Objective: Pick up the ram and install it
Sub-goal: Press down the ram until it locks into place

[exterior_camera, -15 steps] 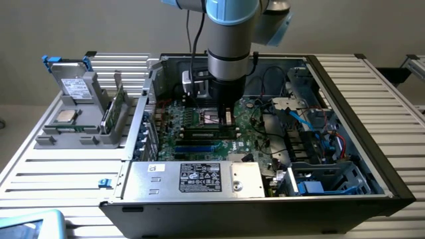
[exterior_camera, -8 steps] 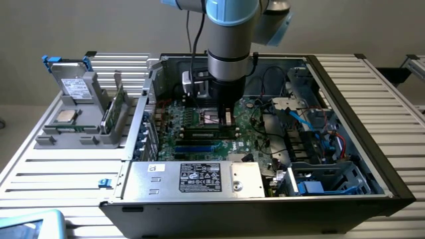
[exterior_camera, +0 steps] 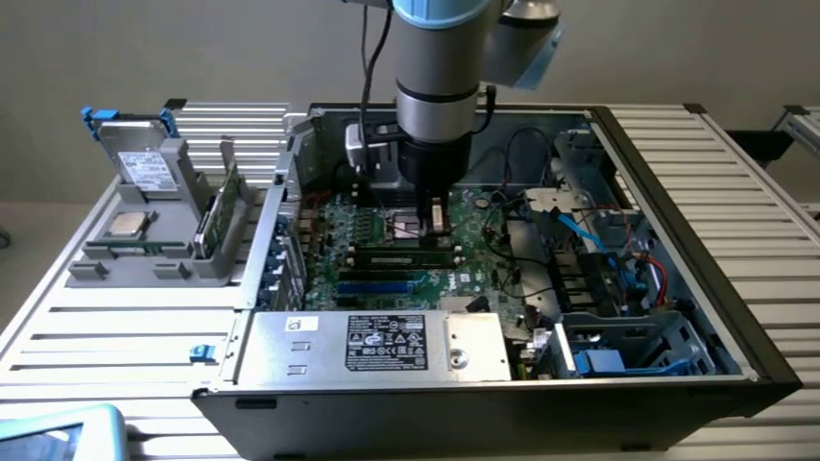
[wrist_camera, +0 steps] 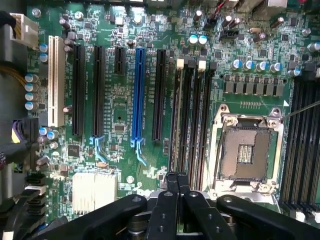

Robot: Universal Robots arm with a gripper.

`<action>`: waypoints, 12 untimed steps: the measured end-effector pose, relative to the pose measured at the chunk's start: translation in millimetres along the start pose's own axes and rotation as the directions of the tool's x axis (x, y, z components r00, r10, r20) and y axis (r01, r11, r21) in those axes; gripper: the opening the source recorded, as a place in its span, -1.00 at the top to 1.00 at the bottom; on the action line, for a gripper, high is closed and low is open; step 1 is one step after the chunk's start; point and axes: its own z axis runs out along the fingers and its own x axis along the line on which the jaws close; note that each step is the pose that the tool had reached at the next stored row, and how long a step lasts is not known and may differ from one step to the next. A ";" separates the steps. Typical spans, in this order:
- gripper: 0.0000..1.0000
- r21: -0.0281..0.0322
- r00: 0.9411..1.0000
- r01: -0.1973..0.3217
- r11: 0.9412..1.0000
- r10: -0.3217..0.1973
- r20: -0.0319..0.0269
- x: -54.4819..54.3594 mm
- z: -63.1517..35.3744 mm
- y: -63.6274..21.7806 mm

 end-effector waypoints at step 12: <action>0.79 0.002 1.000 0.000 1.000 0.000 0.000 -1.7 3.3 27.0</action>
